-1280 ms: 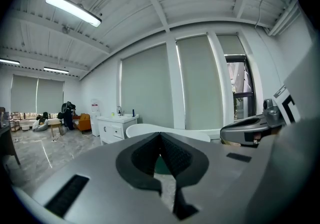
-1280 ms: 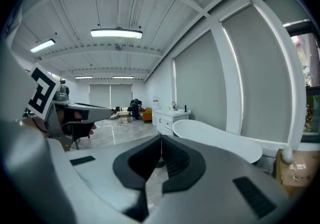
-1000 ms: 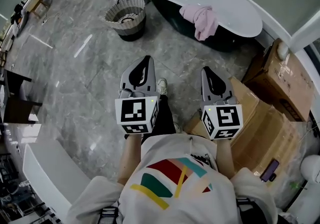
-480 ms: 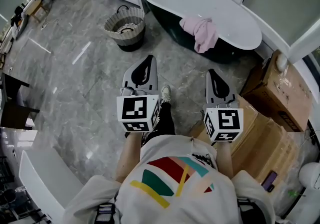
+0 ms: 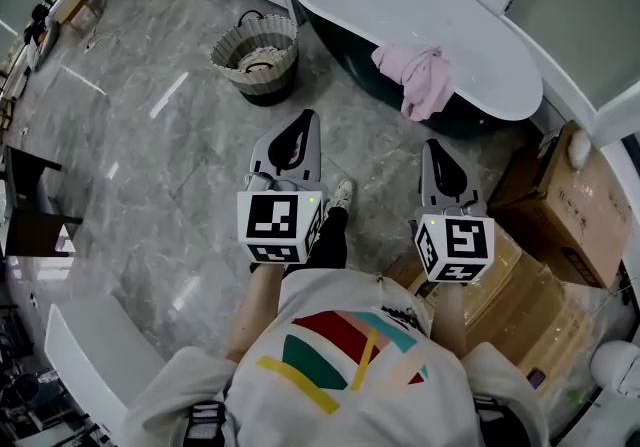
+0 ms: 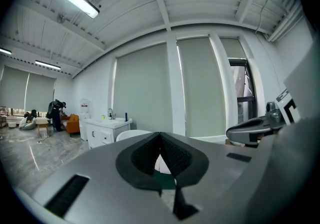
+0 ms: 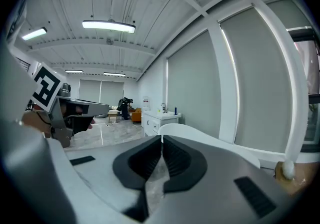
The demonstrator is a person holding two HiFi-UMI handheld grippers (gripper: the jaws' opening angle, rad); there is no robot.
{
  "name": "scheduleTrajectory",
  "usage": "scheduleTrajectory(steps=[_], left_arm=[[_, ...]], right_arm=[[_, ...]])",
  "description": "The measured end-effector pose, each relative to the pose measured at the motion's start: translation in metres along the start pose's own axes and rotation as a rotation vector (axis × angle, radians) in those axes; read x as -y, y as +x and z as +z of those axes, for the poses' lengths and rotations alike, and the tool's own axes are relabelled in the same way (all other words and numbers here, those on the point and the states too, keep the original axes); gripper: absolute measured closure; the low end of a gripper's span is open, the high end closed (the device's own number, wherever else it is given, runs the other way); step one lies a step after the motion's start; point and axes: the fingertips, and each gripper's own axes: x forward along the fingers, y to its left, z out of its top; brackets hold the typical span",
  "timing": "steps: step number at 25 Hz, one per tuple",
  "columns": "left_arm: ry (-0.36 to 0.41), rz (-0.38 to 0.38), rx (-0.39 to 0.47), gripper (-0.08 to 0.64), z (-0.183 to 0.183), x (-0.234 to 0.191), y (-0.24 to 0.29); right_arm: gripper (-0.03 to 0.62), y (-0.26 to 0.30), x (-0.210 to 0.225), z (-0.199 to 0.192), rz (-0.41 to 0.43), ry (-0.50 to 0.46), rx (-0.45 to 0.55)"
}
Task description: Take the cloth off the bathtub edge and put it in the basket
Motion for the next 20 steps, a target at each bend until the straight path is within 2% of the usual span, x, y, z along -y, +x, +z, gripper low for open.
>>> scheduleTrajectory(steps=[8,13,20], left_arm=[[-0.013,-0.039,-0.027,0.541,0.002,-0.028,0.094],[-0.027,-0.061,-0.033,0.541,0.006,-0.048,0.157],[-0.041,-0.132,-0.033,0.541,0.017,-0.073,0.245]], right_arm=[[0.580,0.090,0.019,0.010,0.006,0.004,-0.055],[0.580,0.146,0.039,0.027,-0.016,0.009,-0.061],[0.580,0.219,0.067,0.045,-0.065,0.031,-0.084]])
